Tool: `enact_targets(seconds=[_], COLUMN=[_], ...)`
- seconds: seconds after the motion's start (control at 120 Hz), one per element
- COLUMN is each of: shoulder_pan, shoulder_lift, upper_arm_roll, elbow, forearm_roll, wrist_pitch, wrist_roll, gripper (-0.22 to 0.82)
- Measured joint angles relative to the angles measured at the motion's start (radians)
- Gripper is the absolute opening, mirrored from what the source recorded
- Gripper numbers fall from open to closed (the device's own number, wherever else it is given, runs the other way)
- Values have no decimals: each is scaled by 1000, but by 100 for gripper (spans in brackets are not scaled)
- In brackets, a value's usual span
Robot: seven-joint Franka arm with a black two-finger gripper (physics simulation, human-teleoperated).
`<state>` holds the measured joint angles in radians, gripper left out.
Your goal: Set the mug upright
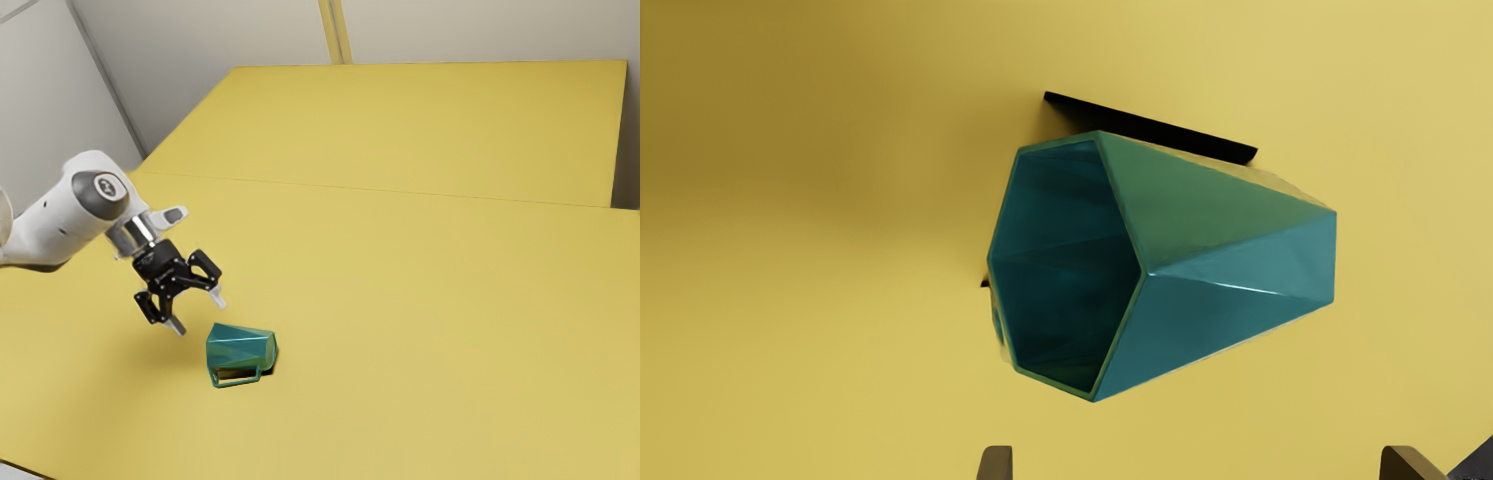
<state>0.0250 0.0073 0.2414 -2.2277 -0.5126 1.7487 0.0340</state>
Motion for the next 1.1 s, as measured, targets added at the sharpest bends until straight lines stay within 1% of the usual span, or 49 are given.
enact_targets(seconds=[0.292,0.783,0.8,0.833,0.933,0.992,1.025,1.1], shoulder_pan=[11,-2,-2,-2,-2,-3,-2,-3], shoulder_lift=[114,187,188,189,191,191,191,189], upper_arm_roll=[20,8,7,3,-3,-15,-22,-34], elbow=[39,32,32,32,37,41,42,51], forearm_roll=[-49,-245,-249,-255,-266,-269,-271,-271], wrist_pitch=[15,33,33,34,40,46,50,58], wrist_roll=[55,128,129,132,138,140,142,143], gripper=[60,60,59,53,26,13,8,1])
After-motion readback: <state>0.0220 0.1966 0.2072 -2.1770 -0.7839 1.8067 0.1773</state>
